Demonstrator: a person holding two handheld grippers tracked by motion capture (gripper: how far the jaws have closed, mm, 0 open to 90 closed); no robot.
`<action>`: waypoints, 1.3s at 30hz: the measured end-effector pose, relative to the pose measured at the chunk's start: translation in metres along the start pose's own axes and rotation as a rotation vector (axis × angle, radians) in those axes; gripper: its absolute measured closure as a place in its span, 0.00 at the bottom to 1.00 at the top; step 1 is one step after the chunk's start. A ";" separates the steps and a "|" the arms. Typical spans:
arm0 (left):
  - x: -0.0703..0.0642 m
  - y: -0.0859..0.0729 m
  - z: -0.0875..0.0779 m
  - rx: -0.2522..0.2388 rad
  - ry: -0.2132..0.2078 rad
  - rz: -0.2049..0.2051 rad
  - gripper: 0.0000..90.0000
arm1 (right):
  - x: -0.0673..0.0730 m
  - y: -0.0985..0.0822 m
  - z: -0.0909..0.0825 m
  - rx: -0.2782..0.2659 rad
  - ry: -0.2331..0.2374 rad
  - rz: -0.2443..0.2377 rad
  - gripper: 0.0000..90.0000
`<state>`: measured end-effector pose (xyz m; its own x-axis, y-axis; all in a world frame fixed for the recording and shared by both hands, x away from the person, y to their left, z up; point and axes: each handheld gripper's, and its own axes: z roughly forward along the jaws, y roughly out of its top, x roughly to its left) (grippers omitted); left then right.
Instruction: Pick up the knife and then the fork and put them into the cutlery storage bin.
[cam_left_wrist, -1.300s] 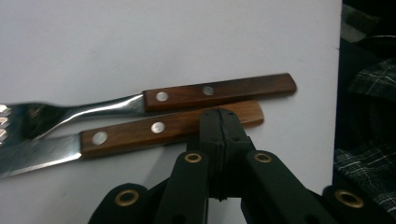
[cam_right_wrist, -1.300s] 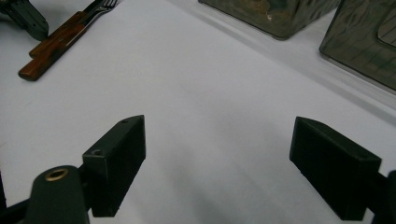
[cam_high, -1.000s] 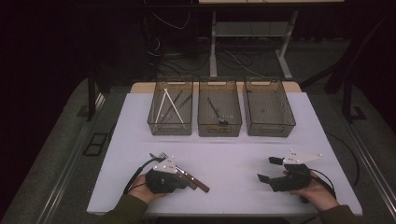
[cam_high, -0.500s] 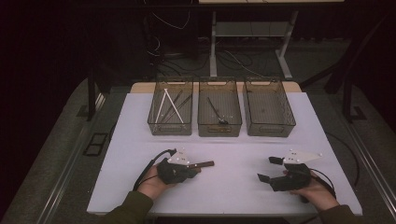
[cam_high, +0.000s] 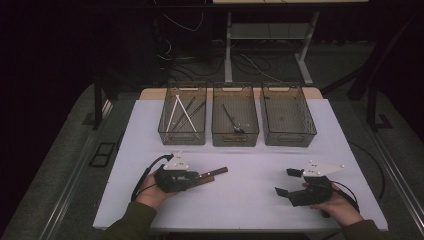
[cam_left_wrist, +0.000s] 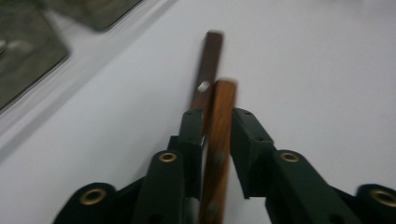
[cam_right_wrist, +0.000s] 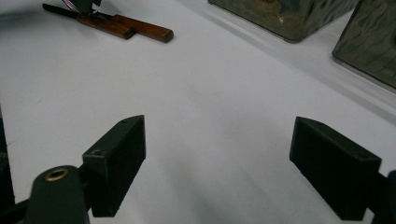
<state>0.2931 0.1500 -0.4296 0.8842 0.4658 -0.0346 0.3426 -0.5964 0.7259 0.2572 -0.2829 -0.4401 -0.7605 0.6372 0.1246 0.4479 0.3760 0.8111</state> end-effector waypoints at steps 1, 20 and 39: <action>0.003 -0.005 -0.004 0.010 0.006 -0.001 0.79 | 0.000 0.000 0.000 -0.001 0.001 0.000 0.21; -0.004 -0.021 0.000 0.080 -0.023 0.065 0.79 | -0.001 0.000 -0.001 -0.014 0.010 -0.013 0.21; -0.005 -0.014 -0.001 0.056 -0.076 0.013 0.85 | -0.003 0.007 -0.004 -0.002 0.068 0.049 0.21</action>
<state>0.2836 0.1566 -0.4393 0.9095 0.4080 -0.0795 0.3466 -0.6386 0.6870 0.2609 -0.2852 -0.4324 -0.7680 0.6074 0.2028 0.4847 0.3444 0.8040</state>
